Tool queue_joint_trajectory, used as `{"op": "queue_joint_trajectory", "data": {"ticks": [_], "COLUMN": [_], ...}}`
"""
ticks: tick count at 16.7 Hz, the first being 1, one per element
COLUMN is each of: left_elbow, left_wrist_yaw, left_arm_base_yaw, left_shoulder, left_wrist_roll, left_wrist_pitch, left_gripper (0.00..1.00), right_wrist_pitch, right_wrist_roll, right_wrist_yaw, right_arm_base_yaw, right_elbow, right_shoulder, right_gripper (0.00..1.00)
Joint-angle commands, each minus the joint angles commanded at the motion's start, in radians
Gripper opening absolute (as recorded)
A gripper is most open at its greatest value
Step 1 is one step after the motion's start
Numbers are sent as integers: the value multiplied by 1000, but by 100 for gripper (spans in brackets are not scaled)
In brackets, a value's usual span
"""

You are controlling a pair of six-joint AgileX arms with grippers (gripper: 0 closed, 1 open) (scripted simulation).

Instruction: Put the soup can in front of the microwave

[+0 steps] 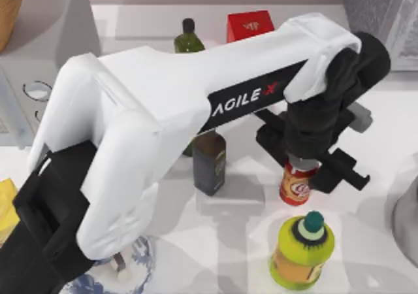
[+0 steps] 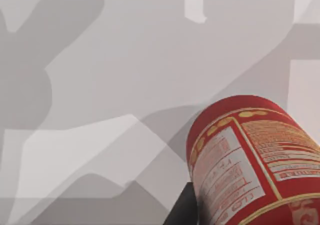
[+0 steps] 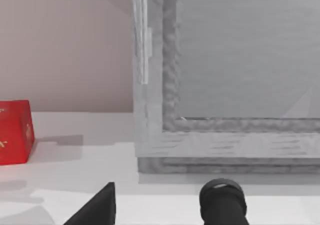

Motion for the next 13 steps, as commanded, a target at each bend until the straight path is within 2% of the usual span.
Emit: {"op": "queue_joint_trajectory", "data": {"ticks": [4,13], "left_elbow": [0,0], "left_wrist_yaw": [0,1], "left_arm_base_yaw": [0,0], "left_shoulder": [0,-1], "left_wrist_roll": [0,1], "left_wrist_pitch": [0,0], "left_gripper": [2,0], "right_wrist_pitch": [0,0], "right_wrist_roll": [0,0], "right_wrist_yaw": [0,0], "right_arm_base_yaw": [0,0], "right_elbow": [0,0], "right_shoulder": [0,0], "right_gripper": [100,100]}}
